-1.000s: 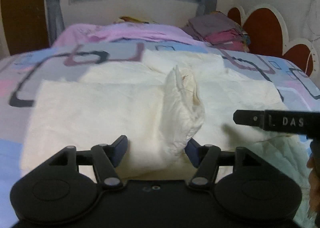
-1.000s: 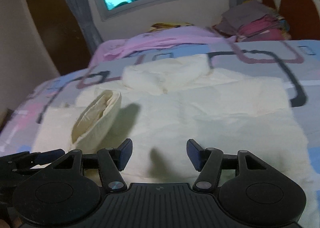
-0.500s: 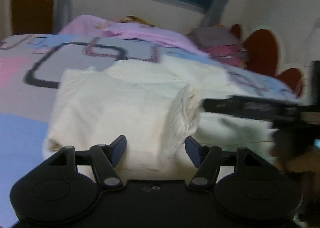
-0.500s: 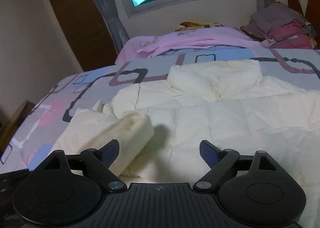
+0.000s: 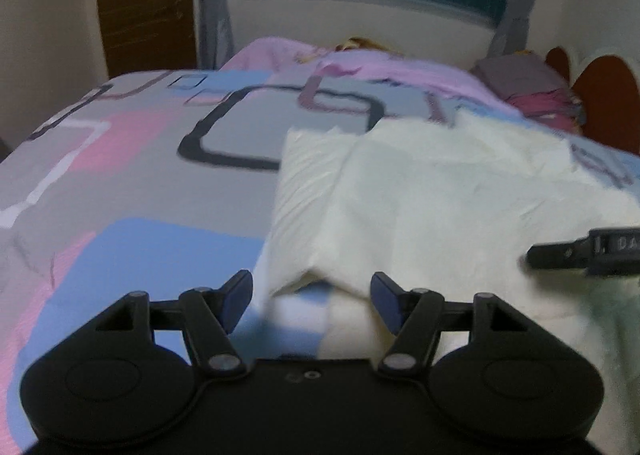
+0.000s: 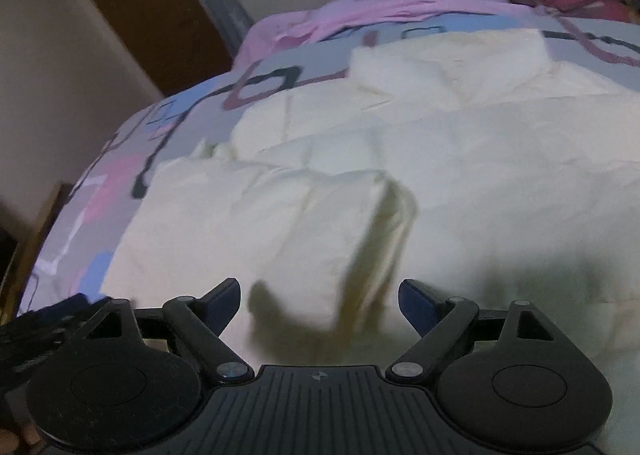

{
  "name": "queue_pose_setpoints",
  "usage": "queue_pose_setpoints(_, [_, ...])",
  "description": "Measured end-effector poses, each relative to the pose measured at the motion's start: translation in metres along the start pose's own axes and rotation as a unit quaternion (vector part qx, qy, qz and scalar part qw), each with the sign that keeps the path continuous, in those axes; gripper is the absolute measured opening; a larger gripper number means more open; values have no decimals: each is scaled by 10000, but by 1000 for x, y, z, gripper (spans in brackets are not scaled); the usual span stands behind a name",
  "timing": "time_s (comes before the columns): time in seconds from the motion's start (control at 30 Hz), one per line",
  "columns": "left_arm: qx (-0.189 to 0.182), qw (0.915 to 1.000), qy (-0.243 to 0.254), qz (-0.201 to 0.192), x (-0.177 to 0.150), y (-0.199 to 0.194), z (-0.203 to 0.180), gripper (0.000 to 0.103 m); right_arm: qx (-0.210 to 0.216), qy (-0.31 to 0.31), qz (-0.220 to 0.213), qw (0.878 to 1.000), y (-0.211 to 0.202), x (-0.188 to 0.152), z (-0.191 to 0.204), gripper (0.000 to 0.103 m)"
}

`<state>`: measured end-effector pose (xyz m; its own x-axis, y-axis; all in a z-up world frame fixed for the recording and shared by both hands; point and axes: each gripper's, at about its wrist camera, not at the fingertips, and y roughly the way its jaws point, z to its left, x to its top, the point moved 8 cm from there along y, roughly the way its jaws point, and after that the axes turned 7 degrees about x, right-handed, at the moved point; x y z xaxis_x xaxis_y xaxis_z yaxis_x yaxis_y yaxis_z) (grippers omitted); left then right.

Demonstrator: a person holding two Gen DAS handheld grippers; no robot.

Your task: Fold large clothes

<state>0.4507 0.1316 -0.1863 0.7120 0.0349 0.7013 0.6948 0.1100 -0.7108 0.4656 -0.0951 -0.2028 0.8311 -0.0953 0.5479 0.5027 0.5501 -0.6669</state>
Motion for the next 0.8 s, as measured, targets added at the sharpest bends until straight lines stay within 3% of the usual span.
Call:
queue_pose_setpoints(0.03, [36, 10000, 11, 50, -3, 3, 2, 64, 8, -68, 66, 10000, 3, 0, 2, 33])
queue_pose_setpoints(0.1, [66, 9999, 51, 99, -9, 7, 1, 64, 20, -139, 13, 9999, 3, 3, 3, 26])
queue_pose_setpoints(0.13, [97, 9999, 81, 105, -10, 9, 0, 64, -9, -247, -40, 9997, 1, 7, 4, 16])
queue_pose_setpoints(0.4, [120, 9997, 219, 70, -14, 19, -23, 64, -818, -772, -843, 9901, -52, 57, -36, 14])
queue_pose_setpoints(0.53, [-18, 9993, 372, 15, -8, 27, -47, 64, -1249, -823, -955, 9841, -77, 64, -70, 14])
queue_pose_setpoints(0.73, [43, 9991, 406, -117, 0, 36, -62, 62, -1660, -546, -769, 9816, -91, 52, -123, 14])
queue_pose_setpoints(0.8, [145, 9990, 396, -119, 2, 39, -63, 44, -1797, -381, -724, 9803, -92, 47, -141, 14])
